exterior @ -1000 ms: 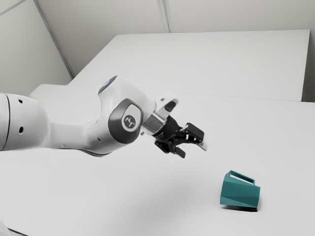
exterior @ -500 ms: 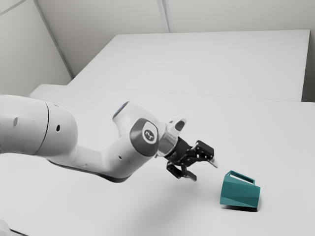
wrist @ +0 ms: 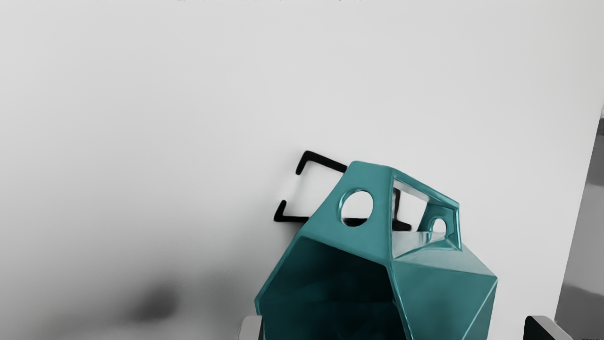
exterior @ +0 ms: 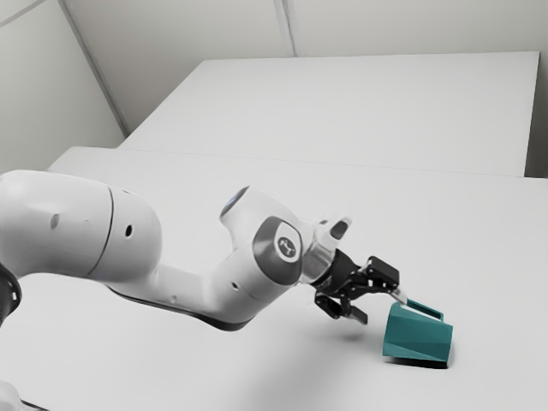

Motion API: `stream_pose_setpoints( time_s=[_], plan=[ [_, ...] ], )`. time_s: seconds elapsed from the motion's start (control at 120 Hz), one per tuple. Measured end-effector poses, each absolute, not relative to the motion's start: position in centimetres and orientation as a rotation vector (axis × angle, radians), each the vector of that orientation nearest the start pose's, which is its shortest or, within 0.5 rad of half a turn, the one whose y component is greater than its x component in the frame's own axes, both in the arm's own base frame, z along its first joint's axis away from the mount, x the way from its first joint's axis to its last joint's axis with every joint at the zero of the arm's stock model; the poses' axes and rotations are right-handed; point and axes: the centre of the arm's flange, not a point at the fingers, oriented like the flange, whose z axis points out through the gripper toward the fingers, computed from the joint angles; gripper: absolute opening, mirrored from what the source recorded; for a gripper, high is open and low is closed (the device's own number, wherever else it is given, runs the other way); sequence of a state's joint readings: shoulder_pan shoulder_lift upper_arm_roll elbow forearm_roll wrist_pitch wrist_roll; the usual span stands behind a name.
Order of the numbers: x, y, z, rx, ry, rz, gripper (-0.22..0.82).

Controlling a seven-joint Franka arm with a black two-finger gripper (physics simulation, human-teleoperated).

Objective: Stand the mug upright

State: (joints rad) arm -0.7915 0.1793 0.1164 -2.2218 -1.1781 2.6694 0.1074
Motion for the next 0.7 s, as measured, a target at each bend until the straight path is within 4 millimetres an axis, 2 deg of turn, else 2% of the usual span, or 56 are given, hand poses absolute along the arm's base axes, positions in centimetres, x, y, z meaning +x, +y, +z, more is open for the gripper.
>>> stream_pose_setpoints(
  time_s=[0.367, 0.425, 0.55, 0.7],
  plan=[
    [46.2, -36.4, 30.4, 2.462, 0.179, 0.087, 0.6],
    [46.3, -36.7, 30.3, 2.463, 0.167, 0.089, 0.58],
    [46.6, -37.1, 30.6, 2.469, 0.136, 0.105, 0.43],
    [46.6, -37.6, 31.0, 2.473, 0.106, 0.121, 0.17]
  ],
)
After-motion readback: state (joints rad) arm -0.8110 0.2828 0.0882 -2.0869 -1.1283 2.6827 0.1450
